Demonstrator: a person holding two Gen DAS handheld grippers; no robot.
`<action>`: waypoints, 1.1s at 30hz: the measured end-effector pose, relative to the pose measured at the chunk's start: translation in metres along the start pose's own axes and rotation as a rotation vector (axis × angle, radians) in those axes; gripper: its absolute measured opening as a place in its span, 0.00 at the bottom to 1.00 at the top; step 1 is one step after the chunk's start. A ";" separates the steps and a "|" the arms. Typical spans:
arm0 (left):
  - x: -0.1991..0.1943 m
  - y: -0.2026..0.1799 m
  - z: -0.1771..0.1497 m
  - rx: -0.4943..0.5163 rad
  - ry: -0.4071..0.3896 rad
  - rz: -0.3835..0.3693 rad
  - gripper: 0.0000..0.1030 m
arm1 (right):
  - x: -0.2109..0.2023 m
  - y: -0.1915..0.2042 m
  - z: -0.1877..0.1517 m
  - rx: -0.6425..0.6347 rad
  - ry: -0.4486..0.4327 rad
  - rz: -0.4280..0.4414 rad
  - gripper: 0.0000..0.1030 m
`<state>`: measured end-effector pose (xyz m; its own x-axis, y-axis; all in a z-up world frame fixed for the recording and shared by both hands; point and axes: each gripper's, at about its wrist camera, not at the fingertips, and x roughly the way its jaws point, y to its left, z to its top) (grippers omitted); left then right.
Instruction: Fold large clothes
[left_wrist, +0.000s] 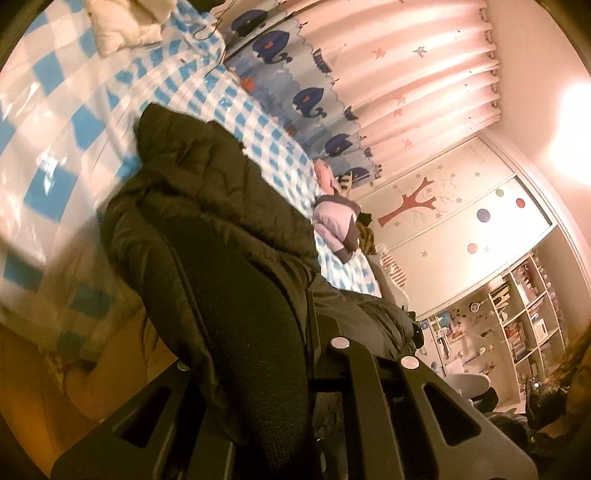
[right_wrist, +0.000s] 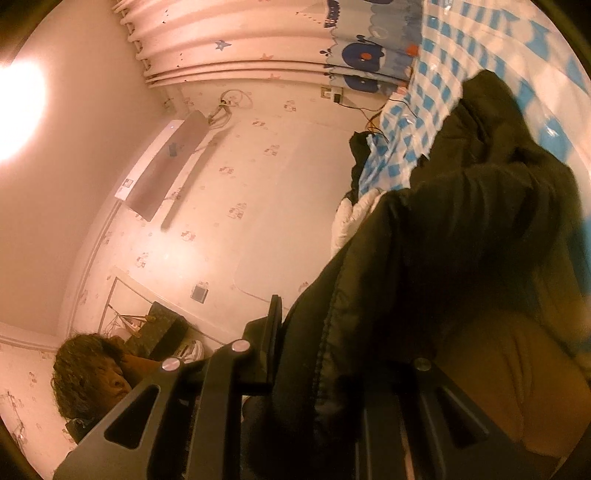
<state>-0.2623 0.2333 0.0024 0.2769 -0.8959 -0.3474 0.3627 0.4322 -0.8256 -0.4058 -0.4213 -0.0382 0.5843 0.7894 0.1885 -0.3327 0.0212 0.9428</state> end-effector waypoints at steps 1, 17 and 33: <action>0.001 -0.002 0.007 0.004 -0.008 -0.001 0.04 | 0.004 0.001 0.006 -0.005 0.001 0.001 0.17; 0.031 -0.017 0.083 0.044 -0.048 0.022 0.04 | 0.051 0.004 0.089 -0.030 0.008 -0.031 0.17; 0.071 0.007 0.155 -0.012 -0.079 0.056 0.04 | 0.081 -0.018 0.152 -0.007 -0.013 -0.090 0.17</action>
<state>-0.1025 0.1881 0.0409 0.3658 -0.8594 -0.3572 0.3339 0.4795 -0.8116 -0.2398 -0.4513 0.0022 0.6215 0.7761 0.1069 -0.2837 0.0957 0.9541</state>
